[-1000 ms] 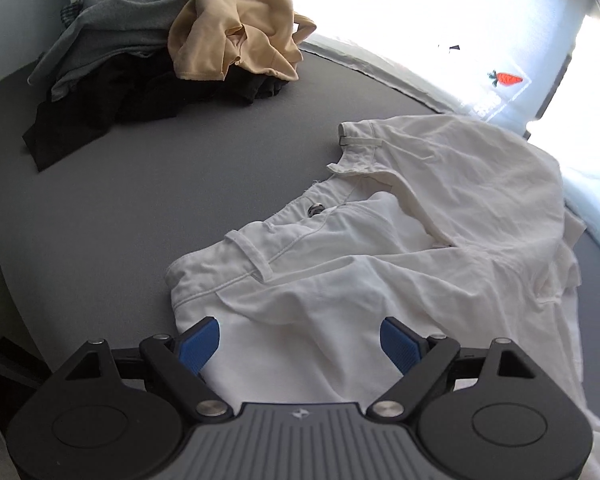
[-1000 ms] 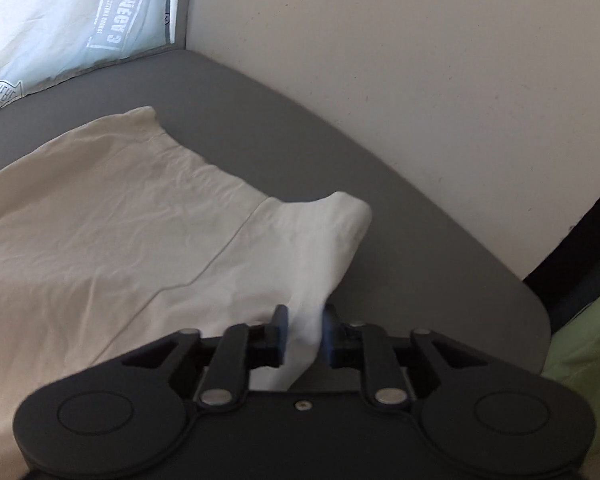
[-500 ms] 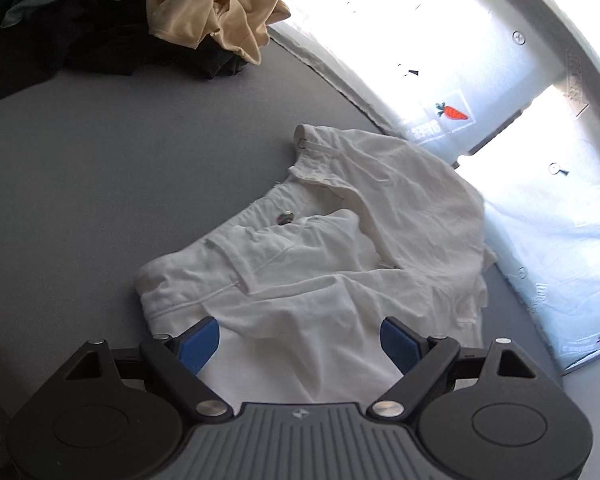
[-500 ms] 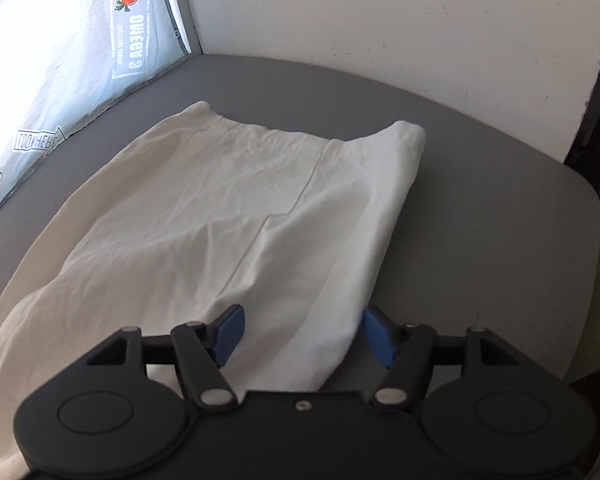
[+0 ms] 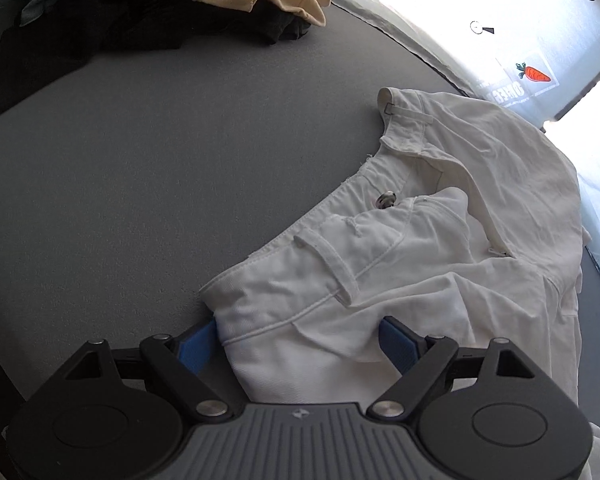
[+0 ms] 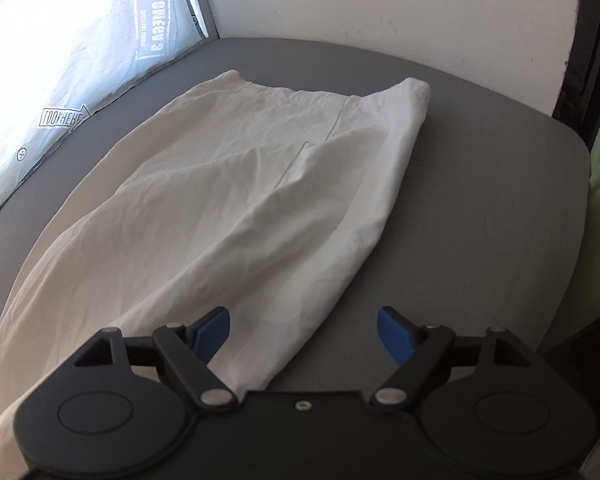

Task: Fold clothes

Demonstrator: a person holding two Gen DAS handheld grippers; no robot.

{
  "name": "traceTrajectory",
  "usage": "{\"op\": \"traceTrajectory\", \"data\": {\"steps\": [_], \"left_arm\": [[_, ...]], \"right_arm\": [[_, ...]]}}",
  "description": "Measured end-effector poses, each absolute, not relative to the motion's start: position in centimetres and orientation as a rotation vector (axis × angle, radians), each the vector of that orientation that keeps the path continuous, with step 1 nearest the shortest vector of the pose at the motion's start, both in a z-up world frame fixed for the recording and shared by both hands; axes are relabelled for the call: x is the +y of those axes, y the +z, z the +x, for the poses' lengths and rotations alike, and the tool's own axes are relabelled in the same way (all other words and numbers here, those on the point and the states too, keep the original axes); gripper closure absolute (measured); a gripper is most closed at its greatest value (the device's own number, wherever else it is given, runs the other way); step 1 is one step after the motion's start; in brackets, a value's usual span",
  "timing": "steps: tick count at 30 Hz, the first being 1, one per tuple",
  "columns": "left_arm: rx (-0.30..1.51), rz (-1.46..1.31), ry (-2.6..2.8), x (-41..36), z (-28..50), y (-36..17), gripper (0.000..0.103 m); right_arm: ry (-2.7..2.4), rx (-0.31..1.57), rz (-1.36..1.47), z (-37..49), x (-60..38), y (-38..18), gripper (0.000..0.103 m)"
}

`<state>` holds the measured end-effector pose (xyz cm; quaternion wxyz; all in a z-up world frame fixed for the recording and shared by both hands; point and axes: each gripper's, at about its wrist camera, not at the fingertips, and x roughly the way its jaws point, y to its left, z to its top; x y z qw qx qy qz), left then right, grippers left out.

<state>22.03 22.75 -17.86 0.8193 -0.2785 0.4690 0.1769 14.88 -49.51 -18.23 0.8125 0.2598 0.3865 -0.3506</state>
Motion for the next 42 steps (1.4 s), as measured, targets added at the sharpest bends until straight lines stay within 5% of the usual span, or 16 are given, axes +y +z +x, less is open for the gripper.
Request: {"op": "traceTrajectory", "data": {"steps": [2,4,5,6,11,18,22,26,28,31,35,42], "left_arm": [[1.011,-0.569,0.404,22.7,22.2,-17.6,0.045],[0.995,-0.571,0.369,22.7,22.2,-17.3,0.067],[0.987,-0.569,0.355,22.6,22.2,-17.0,0.074],[0.981,-0.554,0.356,22.5,22.3,-16.7,0.075],[0.946,-0.511,0.383,23.2,22.9,-15.3,0.082],[0.866,-0.423,0.540,26.1,23.5,-12.8,0.083],[0.915,-0.441,0.624,28.1,23.7,-13.4,0.079],[0.886,-0.333,0.659,25.8,23.3,-11.7,0.064],[0.854,-0.327,0.681,25.1,23.1,-10.5,0.062],[0.789,-0.337,0.700,24.6,23.4,-8.5,0.050],[0.709,-0.319,0.629,23.8,25.0,-6.4,0.027],[0.746,-0.252,0.420,19.5,29.6,-8.7,0.023]], "right_arm": [[-0.755,0.830,0.562,15.2,-49.4,-18.4,0.023],[-0.761,0.835,0.569,15.5,-49.4,-18.6,0.042],[-0.753,0.834,0.572,15.6,-49.3,-18.5,0.079],[-0.737,0.830,0.574,15.7,-49.3,-18.3,0.094],[-0.655,0.791,0.588,15.3,-48.6,-16.8,0.101],[-0.439,0.767,0.585,13.8,-44.1,-13.2,0.102],[-0.348,0.905,0.461,14.4,-40.6,-14.0,0.097],[-0.453,0.907,0.234,14.8,-39.4,-13.5,0.058],[-0.494,0.853,0.168,15.3,-39.7,-12.4,0.054],[-0.503,0.796,0.110,16.6,-40.2,-11.4,0.032],[-0.442,0.794,0.097,20.4,-39.8,-11.7,0.030],[-0.217,0.779,0.123,28.1,-35.2,-13.2,0.030]]}}
